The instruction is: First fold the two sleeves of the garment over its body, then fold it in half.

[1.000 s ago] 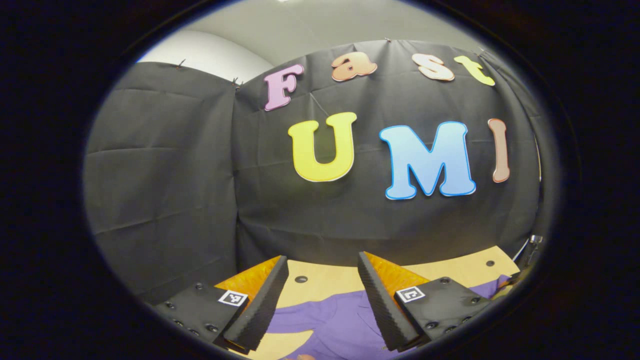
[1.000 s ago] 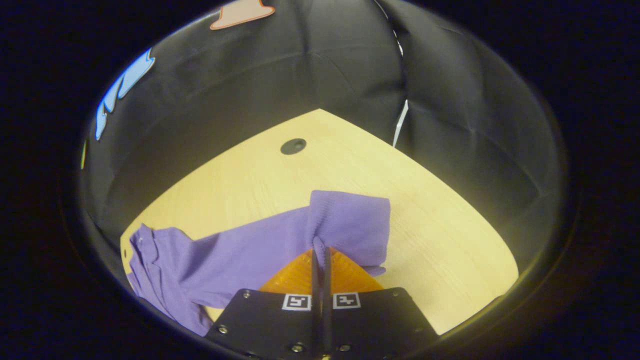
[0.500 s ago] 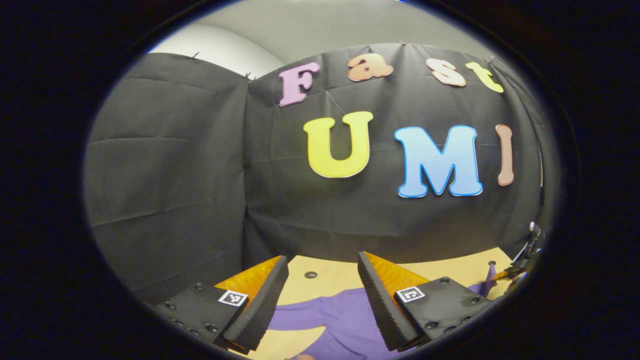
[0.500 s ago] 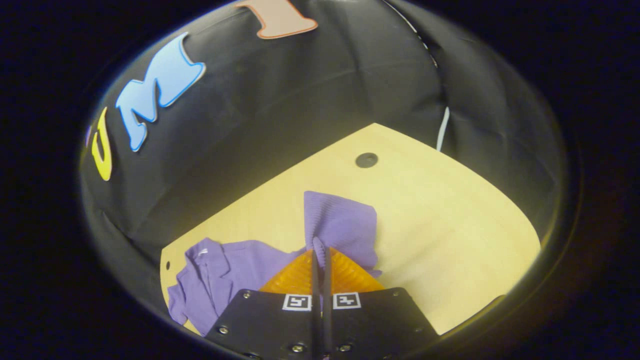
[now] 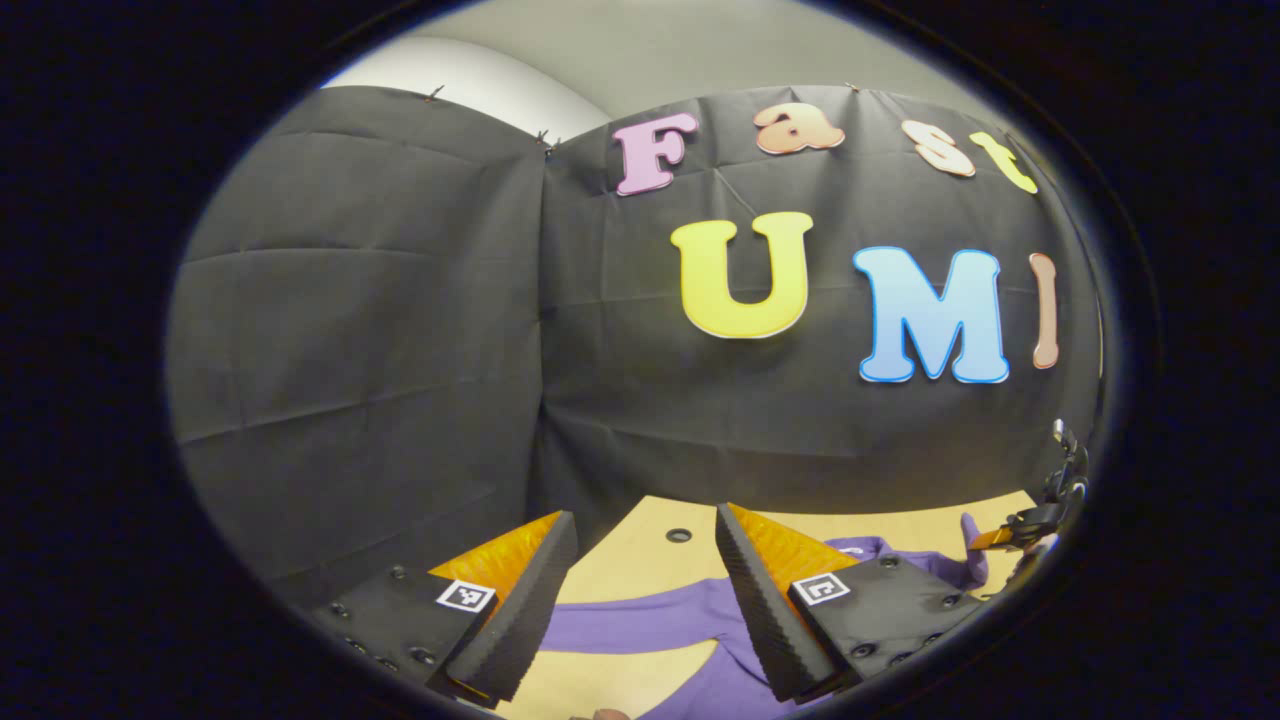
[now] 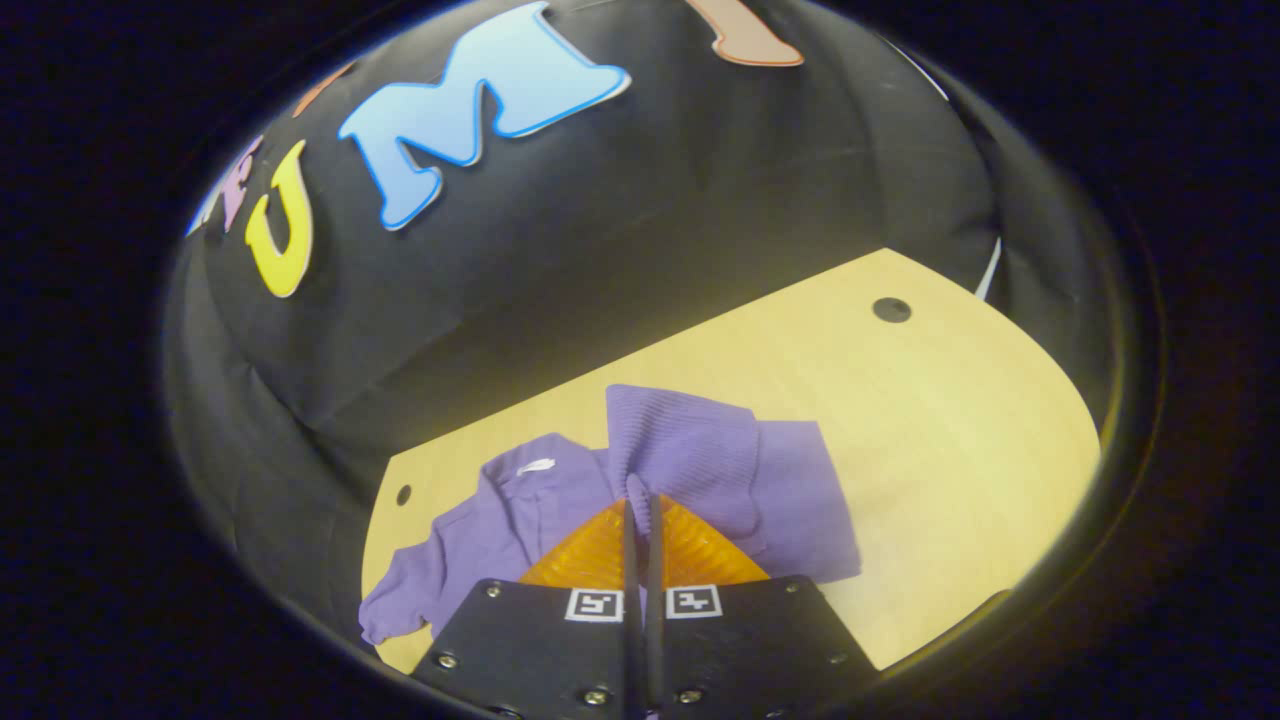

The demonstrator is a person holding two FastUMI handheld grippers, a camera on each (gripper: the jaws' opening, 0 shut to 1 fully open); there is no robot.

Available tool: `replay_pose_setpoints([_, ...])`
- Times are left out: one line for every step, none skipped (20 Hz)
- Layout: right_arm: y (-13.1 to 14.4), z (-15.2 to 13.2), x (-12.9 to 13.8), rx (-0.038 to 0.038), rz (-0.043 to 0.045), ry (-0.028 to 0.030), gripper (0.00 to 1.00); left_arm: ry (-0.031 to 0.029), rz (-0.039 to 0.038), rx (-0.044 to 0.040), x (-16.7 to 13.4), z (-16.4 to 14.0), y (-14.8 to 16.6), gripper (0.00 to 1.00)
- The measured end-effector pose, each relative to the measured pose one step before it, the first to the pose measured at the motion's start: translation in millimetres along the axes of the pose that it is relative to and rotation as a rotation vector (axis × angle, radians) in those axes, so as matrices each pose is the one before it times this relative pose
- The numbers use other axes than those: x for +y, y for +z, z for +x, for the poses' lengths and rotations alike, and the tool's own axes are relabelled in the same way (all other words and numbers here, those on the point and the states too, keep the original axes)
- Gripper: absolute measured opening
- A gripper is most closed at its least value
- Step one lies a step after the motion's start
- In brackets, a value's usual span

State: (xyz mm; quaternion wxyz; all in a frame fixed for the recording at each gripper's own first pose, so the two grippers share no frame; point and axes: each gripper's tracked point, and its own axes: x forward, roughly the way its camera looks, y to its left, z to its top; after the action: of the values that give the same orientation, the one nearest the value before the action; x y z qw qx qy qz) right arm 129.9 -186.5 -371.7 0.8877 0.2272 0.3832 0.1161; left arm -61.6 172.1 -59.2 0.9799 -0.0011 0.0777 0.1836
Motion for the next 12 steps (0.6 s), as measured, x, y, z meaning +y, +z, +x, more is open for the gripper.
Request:
replay_pose_setpoints([0.74,-1.93,0.95,0.00718,-0.0122,0.01616,0.01,0.0056,0.0009,0.00209,9.43,0.44,-2.41,0.94])
replay_pose_setpoints([1.11,-1.78,-0.54,0.00848,-0.01082,0.01699,0.01,0.0057,0.00104,0.00267,10.3,2.95,-1.93,0.94])
replay_pose_setpoints([-0.21,1.66,0.28,0.00621,-0.00916,0.0121,0.01,0.00573,0.00221,0.00113,10.27,2.96,-1.6,0.94])
replay_pose_setpoints([0.98,0.88,-1.17,0.00839,-0.01084,0.01326,0.02,0.0074,0.00213,0.00138,9.37,1.68,-1.02,0.94])
replay_pose_setpoints([0.8,4.23,-1.16,0.00827,-0.0096,0.01226,0.02,0.00739,0.00103,0.00017,9.8,3.03,-0.59,0.94])
replay_pose_setpoints([-4.09,1.06,2.32,0.00788,-0.00943,0.0118,0.02,0.00617,0.00046,0.0001,7.39,0.41,-3.8,0.94])
replay_pose_setpoints([3.0,-3.82,0.88,0.009,-0.0083,0.0113,0.02,0.00535,-0.00014,0.00036,8.46,2.41,-4.95,0.94])
replay_pose_setpoints([2.09,-1.25,-0.79,0.00753,-0.00883,0.00908,0.02,0.00346,0.00106,0.0017,8.41,3.71,-1.67,0.94])
replay_pose_setpoints([0.8,0.22,0.57,0.00874,-0.00918,0.00869,0.02,0.0033,0.00395,0.00219,7.23,4.05,-0.79,0.94])
replay_pose_setpoints([1.43,-0.97,0.26,0.00892,-0.00741,0.01206,0.02,0.00527,0.00478,0.00197,8.63,3.01,-1.95,0.94])
replay_pose_setpoints([-0.08,0.28,0.04,0.00948,-0.00932,0.01017,0.02,0.00741,0.00341,0.00182,8.26,2.9,-1.33,0.94])
replay_pose_setpoints([1.19,-0.08,-1.97,0.01098,-0.01283,0.00514,0.05,0.00889,0.00132,0.00244,9.96,2.69,-3.47,0.94])
